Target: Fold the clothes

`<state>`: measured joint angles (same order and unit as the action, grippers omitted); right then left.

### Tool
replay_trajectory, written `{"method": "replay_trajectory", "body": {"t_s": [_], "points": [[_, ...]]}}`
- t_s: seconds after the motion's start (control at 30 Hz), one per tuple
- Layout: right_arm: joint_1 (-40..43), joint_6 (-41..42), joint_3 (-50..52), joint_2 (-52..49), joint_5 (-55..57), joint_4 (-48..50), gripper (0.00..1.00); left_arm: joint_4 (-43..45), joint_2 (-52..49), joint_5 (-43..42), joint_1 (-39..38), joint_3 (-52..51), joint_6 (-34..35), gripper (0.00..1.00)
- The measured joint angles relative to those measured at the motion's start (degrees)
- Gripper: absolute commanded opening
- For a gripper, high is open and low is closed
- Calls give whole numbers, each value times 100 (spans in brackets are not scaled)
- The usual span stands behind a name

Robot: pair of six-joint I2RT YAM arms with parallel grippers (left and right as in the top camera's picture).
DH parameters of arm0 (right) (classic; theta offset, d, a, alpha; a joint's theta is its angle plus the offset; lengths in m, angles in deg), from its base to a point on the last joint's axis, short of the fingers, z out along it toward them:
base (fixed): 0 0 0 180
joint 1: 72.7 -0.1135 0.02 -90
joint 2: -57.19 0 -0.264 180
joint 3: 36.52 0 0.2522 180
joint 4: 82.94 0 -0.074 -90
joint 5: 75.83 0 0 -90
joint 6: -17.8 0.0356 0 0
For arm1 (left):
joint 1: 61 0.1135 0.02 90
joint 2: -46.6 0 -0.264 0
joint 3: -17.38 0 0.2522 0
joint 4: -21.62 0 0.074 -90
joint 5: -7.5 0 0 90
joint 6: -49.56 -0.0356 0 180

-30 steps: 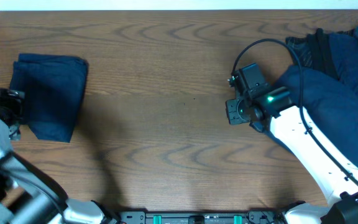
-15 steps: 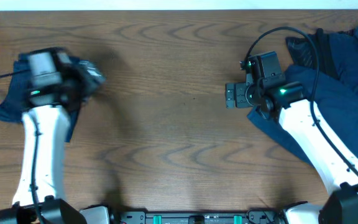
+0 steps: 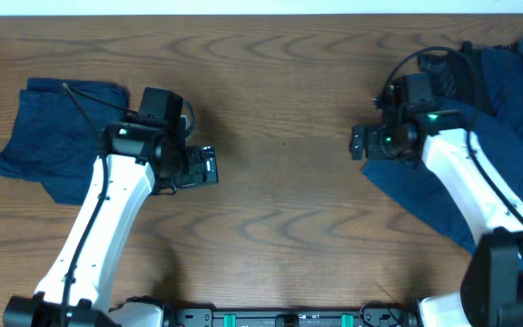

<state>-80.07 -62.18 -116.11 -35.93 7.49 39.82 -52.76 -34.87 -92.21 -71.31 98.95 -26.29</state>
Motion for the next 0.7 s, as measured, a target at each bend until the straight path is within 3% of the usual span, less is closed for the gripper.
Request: {"method": "replay_trajectory", "body": {"t_s": [0.3,0.5,0.7], "points": [[114,264,109,1714,396,-461,99,15,2118,507,0,-2,-372,98],[26,450,1196,3023,649,273,99,-66,3532,866,0,-2,-509,98],[-48,595,2234,4546,719,393,99,-280,4037,997,0,-2,-564,98]]}}
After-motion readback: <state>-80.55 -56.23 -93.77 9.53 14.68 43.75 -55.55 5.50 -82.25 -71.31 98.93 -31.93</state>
